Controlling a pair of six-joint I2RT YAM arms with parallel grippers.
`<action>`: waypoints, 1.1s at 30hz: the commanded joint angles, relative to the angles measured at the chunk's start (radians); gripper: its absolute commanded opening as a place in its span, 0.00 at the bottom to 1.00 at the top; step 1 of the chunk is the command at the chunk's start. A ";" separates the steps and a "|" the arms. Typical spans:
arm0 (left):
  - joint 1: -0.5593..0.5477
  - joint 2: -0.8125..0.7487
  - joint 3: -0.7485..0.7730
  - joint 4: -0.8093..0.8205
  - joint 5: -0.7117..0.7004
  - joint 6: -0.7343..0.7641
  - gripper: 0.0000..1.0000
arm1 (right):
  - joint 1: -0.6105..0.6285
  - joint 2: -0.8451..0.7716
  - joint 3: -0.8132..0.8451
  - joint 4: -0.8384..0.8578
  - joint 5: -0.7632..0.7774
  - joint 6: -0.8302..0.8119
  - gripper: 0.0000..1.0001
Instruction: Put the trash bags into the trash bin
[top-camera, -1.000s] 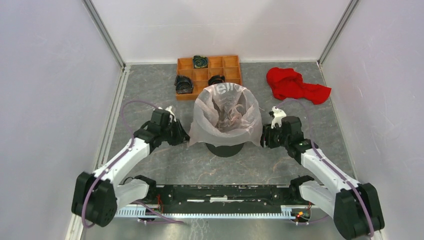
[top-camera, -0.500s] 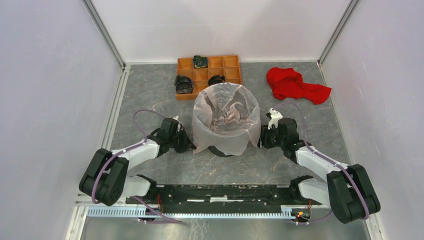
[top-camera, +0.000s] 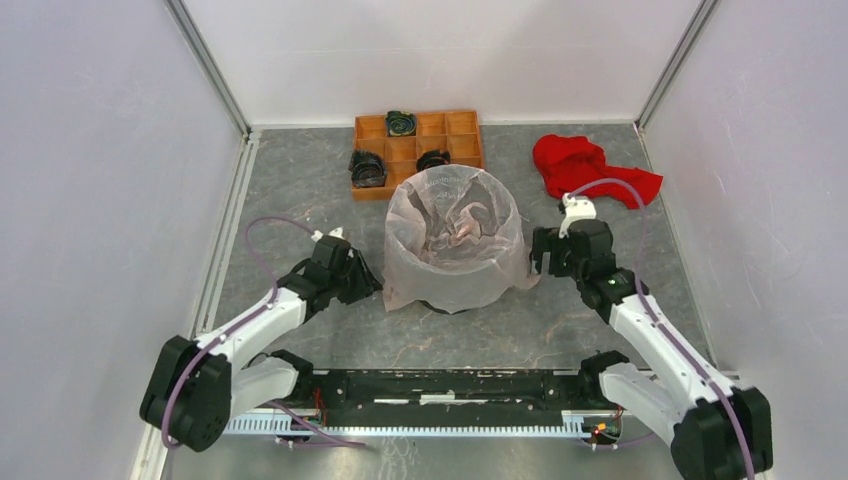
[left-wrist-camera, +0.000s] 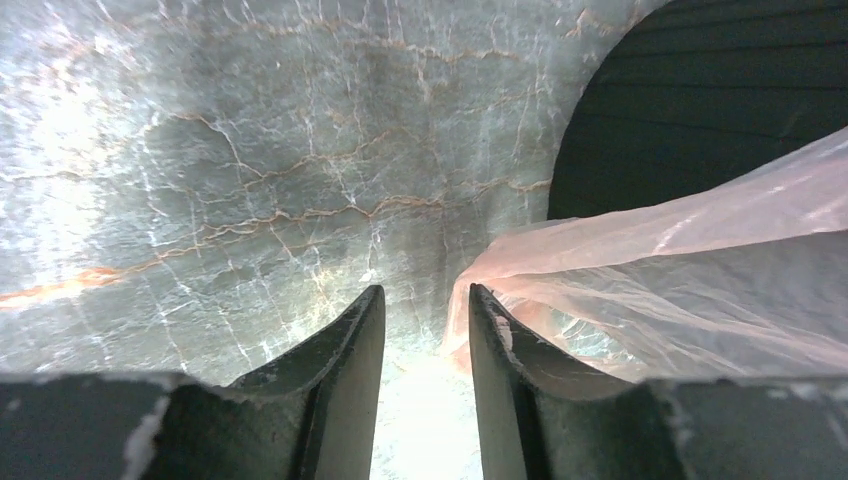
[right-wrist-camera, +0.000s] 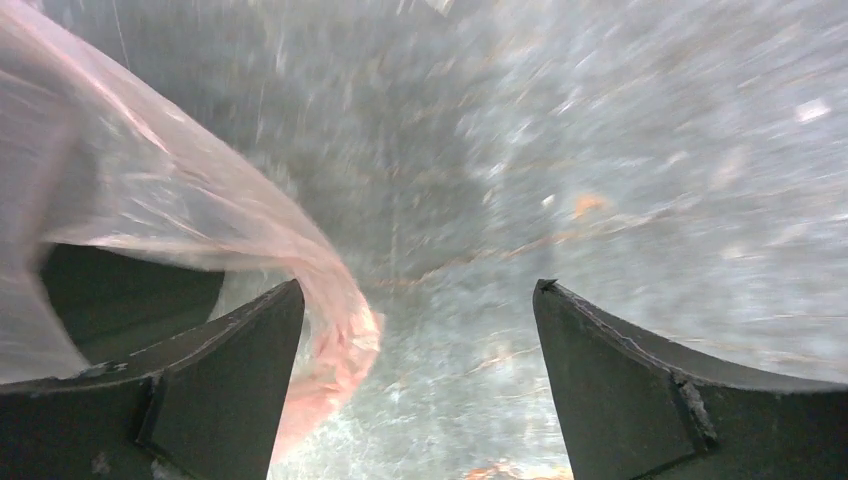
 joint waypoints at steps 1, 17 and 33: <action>0.001 -0.052 0.047 -0.074 -0.078 0.035 0.44 | 0.002 -0.078 0.192 -0.190 0.259 -0.038 0.93; 0.000 -0.295 0.173 -0.247 -0.144 0.045 0.71 | 0.264 0.229 0.979 -0.295 -0.241 -0.194 0.83; -0.001 -0.457 0.433 -0.439 -0.310 0.099 0.97 | 0.579 0.570 0.881 -0.461 0.120 -0.267 0.29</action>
